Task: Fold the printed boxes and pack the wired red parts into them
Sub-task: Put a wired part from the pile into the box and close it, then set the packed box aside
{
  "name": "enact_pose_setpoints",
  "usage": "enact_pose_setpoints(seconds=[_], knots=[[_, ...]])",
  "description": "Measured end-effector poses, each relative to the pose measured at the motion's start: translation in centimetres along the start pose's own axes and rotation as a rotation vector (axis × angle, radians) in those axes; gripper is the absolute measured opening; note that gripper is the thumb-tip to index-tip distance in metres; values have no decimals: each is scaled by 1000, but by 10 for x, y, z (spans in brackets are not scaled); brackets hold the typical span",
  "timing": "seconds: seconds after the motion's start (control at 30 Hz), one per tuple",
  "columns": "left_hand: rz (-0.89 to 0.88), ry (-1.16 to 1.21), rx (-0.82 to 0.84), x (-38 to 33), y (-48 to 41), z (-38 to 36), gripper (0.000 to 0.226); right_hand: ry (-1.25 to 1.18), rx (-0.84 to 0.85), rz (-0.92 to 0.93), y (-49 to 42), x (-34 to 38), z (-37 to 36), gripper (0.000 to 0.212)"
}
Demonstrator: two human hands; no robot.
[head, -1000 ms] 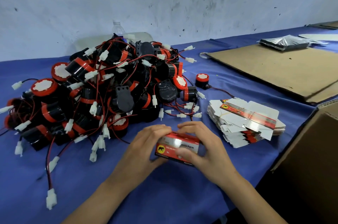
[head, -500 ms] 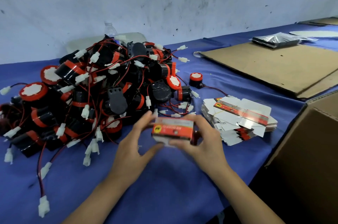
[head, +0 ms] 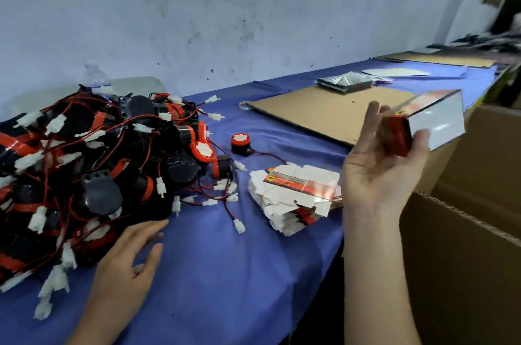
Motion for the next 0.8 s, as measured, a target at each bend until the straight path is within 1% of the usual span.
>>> enact_pose_setpoints(seconds=[0.07,0.13,0.17,0.2,0.23,0.27,0.3,0.33,0.37,0.4,0.43,0.5,0.53,0.57,0.6,0.63,0.67,0.73,0.8], knots=[[-21,-36,-1,-4,0,-1,42,-43,14,-24,0,3,-1,52],[-32,-55,-9,-5,-1,0,39,-66,49,-97,0,-3,1,67],[-29,-56,-7,-5,-1,0,38,-29,61,-136,-1,-9,3,67],[-21,-50,0,-4,-1,0,37,87,69,-159,-3,-15,7,59],[-12,-41,8,-3,-1,-1,37,315,74,-155,-5,-20,12,45],[-3,-32,13,-2,-1,-1,38,681,94,-107,-7,-23,15,31],[5,-29,19,-1,0,-2,37,1153,146,-38,-7,-27,16,24],[9,-32,21,-1,0,-1,36,1622,211,-21,-7,-35,25,31],[7,-41,19,-1,0,-1,35,2027,250,-90,-8,-44,44,47],[3,-48,14,-1,0,0,36,2302,250,-233,-8,-47,65,64],[-1,-51,10,-1,1,1,38,2438,250,-397,-5,-46,83,77],[-5,-39,1,-1,1,2,41,2495,361,-666,4,-44,104,89],[-1,-31,2,-1,1,1,41,2509,428,-750,7,-41,108,93],[8,-26,8,0,1,1,40,2522,470,-797,9,-39,110,93],[16,-23,15,0,0,0,39,2537,495,-804,9,-38,109,90],[20,-21,21,0,1,0,39,2560,520,-775,9,-37,107,82],[22,-17,22,0,0,-1,39,2586,545,-707,7,-38,103,72],[24,-8,17,-2,1,-1,40,2603,566,-528,2,-40,91,55],[24,-1,9,-5,0,0,42,2516,517,-374,-2,-36,77,42]])
Point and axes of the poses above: each hand's wrist, its own y-axis away from the middle knuckle, its own z-axis out of the back of the hand, x = y × z, the point moved 9 cm from there along -y, towards the middle knuckle, and after that the axes turned 1 degree about -z, right-handed, at the moved point
